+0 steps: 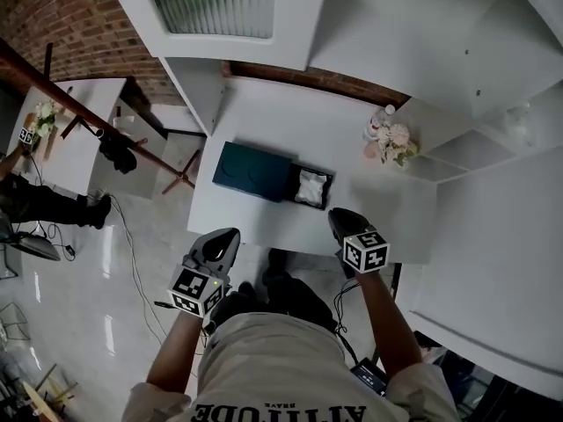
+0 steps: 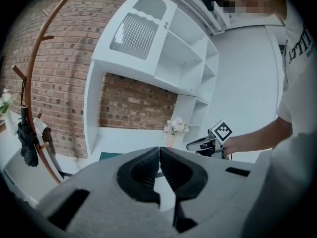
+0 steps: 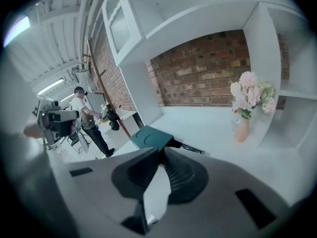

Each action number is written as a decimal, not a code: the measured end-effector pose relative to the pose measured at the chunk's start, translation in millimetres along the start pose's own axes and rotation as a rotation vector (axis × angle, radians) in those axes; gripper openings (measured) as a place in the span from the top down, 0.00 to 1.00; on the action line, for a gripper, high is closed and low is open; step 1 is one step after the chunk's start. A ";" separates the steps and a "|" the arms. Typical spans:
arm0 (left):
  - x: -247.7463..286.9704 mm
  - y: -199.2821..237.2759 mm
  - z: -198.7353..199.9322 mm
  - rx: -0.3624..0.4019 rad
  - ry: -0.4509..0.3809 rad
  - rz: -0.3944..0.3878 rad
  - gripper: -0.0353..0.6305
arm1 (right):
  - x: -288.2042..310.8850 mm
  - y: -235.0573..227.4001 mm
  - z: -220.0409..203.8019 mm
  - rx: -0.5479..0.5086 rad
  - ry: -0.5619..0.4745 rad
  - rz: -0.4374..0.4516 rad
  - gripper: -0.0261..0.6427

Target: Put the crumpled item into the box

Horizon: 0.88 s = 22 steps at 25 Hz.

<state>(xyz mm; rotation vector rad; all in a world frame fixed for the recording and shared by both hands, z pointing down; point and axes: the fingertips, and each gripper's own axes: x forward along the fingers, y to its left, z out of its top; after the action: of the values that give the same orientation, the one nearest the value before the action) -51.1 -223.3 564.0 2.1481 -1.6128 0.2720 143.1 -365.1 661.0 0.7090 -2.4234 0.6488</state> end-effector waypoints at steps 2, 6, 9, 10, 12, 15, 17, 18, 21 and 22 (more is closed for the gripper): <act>-9.4 -2.3 -6.6 0.010 -0.003 -0.016 0.91 | -13.0 9.9 -1.8 -0.003 -0.028 -0.014 0.89; -36.7 0.3 -16.6 0.021 -0.015 -0.052 0.91 | -31.9 38.2 -8.9 -0.010 -0.064 -0.053 0.89; -63.6 3.5 -27.5 0.035 -0.018 -0.073 0.91 | -43.1 67.9 -14.9 -0.036 -0.085 -0.076 0.90; -72.1 2.8 -31.8 0.040 -0.018 -0.079 0.91 | -47.7 77.2 -17.3 -0.043 -0.094 -0.083 0.90; -87.2 0.0 -39.5 0.047 -0.031 -0.088 0.91 | -58.7 93.5 -22.1 -0.050 -0.114 -0.097 0.90; -108.0 -8.3 -47.2 0.051 -0.046 -0.102 0.91 | -79.0 115.2 -29.8 -0.053 -0.141 -0.122 0.90; -119.4 -10.7 -48.8 0.055 -0.063 -0.110 0.91 | -92.2 129.1 -33.8 -0.059 -0.163 -0.147 0.90; -124.3 -10.8 -48.6 0.056 -0.074 -0.113 0.91 | -98.4 135.5 -35.6 -0.066 -0.175 -0.164 0.90; -136.0 -9.7 -47.4 0.023 -0.095 -0.113 0.91 | -114.3 151.4 -39.0 -0.100 -0.206 -0.231 0.90; -138.2 -10.3 -46.6 0.008 -0.101 -0.115 0.91 | -118.7 156.9 -38.7 -0.104 -0.216 -0.243 0.90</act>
<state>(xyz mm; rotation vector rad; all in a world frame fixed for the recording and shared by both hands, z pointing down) -78.2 -80.8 546.5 2.2840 -1.5365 0.1358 148.7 -185.0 572.9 1.0558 -2.4864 0.3626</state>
